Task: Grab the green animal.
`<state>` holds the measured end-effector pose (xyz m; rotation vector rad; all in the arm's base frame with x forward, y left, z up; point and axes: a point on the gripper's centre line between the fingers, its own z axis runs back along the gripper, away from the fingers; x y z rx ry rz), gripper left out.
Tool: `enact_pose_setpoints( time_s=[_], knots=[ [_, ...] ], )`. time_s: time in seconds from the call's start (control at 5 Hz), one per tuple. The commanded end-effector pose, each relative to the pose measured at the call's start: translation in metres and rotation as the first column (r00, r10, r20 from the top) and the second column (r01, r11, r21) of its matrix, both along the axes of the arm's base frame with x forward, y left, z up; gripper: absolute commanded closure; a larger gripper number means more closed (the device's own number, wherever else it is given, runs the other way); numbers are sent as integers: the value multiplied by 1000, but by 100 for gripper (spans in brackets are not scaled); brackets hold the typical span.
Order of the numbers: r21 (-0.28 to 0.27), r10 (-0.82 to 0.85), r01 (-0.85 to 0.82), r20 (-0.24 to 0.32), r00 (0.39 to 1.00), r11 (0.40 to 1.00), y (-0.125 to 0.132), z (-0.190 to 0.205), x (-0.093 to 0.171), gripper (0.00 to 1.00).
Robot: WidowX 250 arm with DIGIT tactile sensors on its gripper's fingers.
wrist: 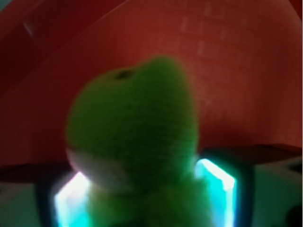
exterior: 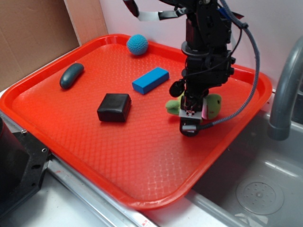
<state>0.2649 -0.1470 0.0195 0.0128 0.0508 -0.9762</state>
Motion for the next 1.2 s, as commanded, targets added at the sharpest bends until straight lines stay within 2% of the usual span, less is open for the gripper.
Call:
enact_pose_setpoints(
  time_s=[0.0, 0.2, 0.4, 0.6, 0.8, 1.0],
  knots=[
    [-26, 46, -45, 21, 999, 999, 13, 16, 3, 100],
    [7, 280, -282, 86, 956, 959, 44, 64, -6, 100],
    [1, 495, -500, 141, 858, 866, 65, 105, -31, 100],
    [-15, 661, -669, 168, 731, 743, 87, 134, -63, 100],
    [-83, 772, -771, 160, 615, 631, 113, 153, -86, 100],
    [-144, 846, -834, 112, 521, 532, 135, 156, -99, 100]
  ],
)
